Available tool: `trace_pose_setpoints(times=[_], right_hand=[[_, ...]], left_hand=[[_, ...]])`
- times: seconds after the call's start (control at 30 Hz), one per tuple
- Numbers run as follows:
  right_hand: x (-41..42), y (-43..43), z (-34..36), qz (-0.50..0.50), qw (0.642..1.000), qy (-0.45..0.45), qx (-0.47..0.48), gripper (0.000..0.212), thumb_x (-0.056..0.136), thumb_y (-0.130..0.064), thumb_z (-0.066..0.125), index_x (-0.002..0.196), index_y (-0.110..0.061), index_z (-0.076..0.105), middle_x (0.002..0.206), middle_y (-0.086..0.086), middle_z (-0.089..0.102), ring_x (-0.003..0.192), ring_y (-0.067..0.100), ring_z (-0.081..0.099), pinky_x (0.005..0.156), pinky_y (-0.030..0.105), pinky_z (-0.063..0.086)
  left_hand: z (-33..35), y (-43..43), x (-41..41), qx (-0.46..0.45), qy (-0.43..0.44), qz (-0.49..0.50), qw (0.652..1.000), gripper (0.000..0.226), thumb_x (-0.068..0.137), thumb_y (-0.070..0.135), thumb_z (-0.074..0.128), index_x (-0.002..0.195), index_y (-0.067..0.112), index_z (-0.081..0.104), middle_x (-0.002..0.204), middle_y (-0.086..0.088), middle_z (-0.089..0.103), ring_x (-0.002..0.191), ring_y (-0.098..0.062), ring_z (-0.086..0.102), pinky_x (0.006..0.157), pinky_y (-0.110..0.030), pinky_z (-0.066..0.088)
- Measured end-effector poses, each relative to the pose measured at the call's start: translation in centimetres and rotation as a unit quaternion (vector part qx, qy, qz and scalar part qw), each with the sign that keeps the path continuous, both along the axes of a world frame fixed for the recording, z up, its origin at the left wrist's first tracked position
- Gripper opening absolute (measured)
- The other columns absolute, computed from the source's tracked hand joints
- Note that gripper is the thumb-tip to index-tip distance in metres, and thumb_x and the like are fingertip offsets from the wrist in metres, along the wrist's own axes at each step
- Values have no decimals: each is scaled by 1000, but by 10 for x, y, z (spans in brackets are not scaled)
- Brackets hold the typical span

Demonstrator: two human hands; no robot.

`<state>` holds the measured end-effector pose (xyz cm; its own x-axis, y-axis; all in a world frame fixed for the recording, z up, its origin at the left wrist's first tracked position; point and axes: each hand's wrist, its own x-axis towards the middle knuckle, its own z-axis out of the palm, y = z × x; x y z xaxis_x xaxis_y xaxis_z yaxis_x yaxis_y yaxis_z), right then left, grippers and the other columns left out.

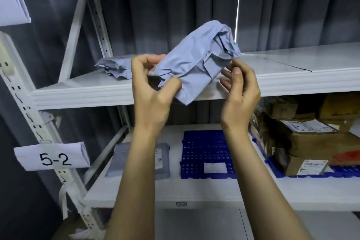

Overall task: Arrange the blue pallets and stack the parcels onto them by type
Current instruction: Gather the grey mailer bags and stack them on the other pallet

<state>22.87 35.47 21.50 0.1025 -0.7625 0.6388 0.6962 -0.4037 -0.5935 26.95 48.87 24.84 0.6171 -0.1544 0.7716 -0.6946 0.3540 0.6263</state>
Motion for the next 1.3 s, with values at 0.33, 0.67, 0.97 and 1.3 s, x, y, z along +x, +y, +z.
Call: trace_pose_setpoints(times=[0.33,0.67,0.97,1.3], right_hand=[[-34,29,-94,158,986,51,14,47,87,-44,42,120,-12,53,105,-5,65,93,7,65,71,23,52],[-54,32,-165,207,947,216,114,54,77,-48,61,123,-19,58,118,12,64,105,26,64,82,37,57],[-57,9,-206,171,914,310,200,53,78,-17,78,126,-18,56,118,2,61,105,16,62,95,36,53],[-50,-41,-221,267,841,369,292,31,94,-41,55,114,-20,63,114,5,68,102,22,66,78,35,57]], left_hand=[[-105,27,-20,30,34,-69,997,53,62,8,55,113,2,42,113,-10,52,100,-10,57,82,-21,47],[-186,29,-18,98,227,-79,966,56,67,35,69,118,14,60,115,1,65,105,-6,61,78,-18,50],[-226,-4,-20,-17,613,-199,765,22,93,35,56,106,20,66,116,-5,68,113,-28,61,98,-45,48],[-253,-60,-20,97,490,-25,866,47,82,12,71,125,19,55,130,-3,58,113,-21,58,79,-25,53]])
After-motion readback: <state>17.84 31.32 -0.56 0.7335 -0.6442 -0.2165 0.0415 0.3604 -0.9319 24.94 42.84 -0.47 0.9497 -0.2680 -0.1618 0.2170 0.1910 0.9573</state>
